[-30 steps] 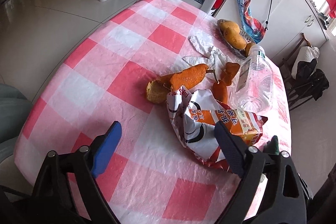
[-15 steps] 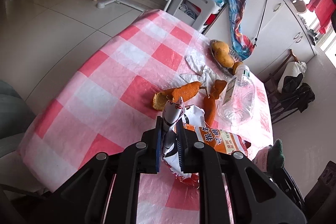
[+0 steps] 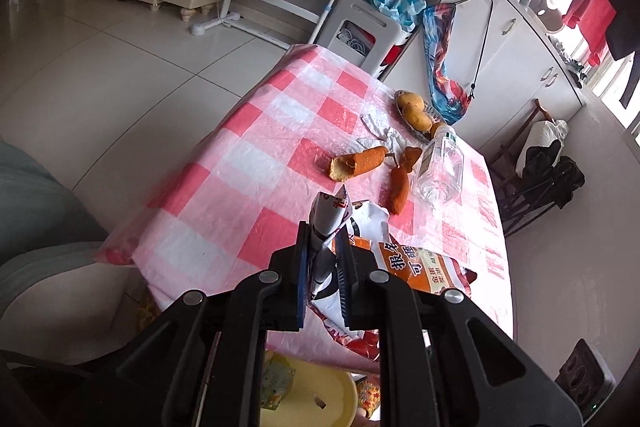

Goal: Collect trash
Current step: 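Carry plush and wrapper over the yellow basin and open both tools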

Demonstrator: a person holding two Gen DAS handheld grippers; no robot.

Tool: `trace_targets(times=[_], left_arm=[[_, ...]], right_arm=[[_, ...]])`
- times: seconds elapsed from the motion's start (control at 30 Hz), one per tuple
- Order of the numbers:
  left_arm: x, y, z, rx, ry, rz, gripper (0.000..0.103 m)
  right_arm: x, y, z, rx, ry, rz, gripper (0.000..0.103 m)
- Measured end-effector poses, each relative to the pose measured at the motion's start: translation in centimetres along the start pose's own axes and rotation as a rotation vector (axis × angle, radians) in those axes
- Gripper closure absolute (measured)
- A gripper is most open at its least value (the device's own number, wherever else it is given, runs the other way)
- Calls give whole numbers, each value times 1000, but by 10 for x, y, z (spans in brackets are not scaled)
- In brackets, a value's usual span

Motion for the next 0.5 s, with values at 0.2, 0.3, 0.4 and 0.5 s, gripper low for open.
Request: trace_targets(times=[0.2, 0.3, 0.4, 0.5], left_arm=[[-36, 20, 3, 45, -116, 10, 90], [-55, 27, 6, 78, -178, 10, 90], [-77, 34, 9, 97, -262, -3, 90], [-102, 31, 15, 103, -367, -62, 87]], right_arm=[[-27, -6, -13, -30, -6, -79, 67], [-24, 11, -12, -43, -14, -5, 65], [-23, 28, -7, -65, -54, 84, 53], [-20, 37, 1, -92, -100, 153, 51]])
Point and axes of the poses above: each gripper's, at about its wrist camera, not at the fingertips, and y roughly against the way its jaws point, z to its right, x to its top, the point moved 2 cm from there along -y, roughly the way its jaws point, and after that the axes turned 12 degrees about x, right-handed, at the moved point
